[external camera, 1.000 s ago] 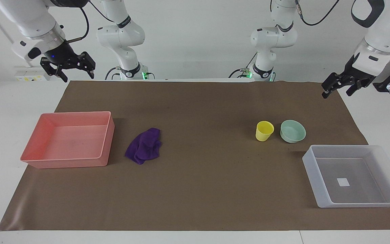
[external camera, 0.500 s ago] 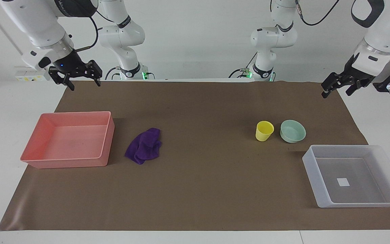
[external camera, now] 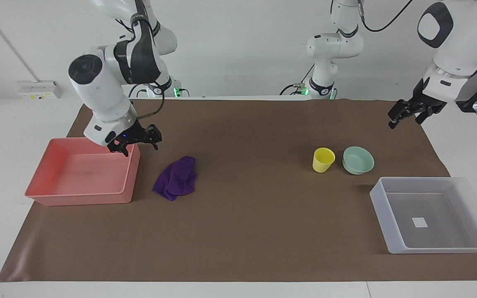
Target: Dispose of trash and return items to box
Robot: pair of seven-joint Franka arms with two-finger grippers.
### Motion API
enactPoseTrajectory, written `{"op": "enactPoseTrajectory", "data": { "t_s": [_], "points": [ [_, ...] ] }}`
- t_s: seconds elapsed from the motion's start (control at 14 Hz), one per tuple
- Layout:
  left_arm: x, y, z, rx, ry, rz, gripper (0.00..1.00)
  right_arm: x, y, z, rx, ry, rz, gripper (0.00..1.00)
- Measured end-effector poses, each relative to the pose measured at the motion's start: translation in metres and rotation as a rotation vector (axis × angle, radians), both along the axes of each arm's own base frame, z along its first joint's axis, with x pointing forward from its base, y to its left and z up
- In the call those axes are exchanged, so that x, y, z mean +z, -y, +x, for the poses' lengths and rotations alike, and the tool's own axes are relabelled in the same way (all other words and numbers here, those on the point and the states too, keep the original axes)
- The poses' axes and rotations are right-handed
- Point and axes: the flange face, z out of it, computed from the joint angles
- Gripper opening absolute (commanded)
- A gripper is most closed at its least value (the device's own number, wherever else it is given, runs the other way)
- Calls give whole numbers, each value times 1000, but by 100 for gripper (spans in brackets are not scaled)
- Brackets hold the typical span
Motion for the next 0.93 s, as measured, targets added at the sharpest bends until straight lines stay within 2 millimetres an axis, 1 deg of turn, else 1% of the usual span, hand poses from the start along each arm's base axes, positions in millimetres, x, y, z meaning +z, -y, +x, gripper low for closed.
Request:
{"op": "enactPoseTrajectory", "data": {
  "t_s": [0.14,0.21,0.29,0.43,0.5,0.57,0.64,0.71,0.79,0.93],
  "points": [
    [-67,-6,-18,49,-8,-1,100,-28,-14,7,-8,7,-4,100],
    [-101,-6,-27,58,-15,-1,100,-41,-25,10,-10,18,6,100],
    [-129,-5,-36,62,-23,-1,100,-52,-35,12,-12,30,15,100],
    [-175,-4,-48,64,-26,0,100,-88,-57,13,-19,61,22,100],
    [-191,-4,-50,64,-25,1,90,-107,-66,10,-21,66,18,99],
    [-205,-4,-52,67,-29,1,15,-126,-71,6,-23,62,12,92],
    [-215,-3,-52,69,-36,2,0,-141,-72,1,-24,56,7,64],
    [-220,-3,-51,69,-39,3,0,-151,-69,-3,-27,50,3,39],
    [-223,-3,-51,69,-41,3,0,-157,-67,-7,-30,42,0,22],
    [-223,-3,-50,70,-39,3,0,-155,-63,-7,-35,42,-1,1]
  ]
}}
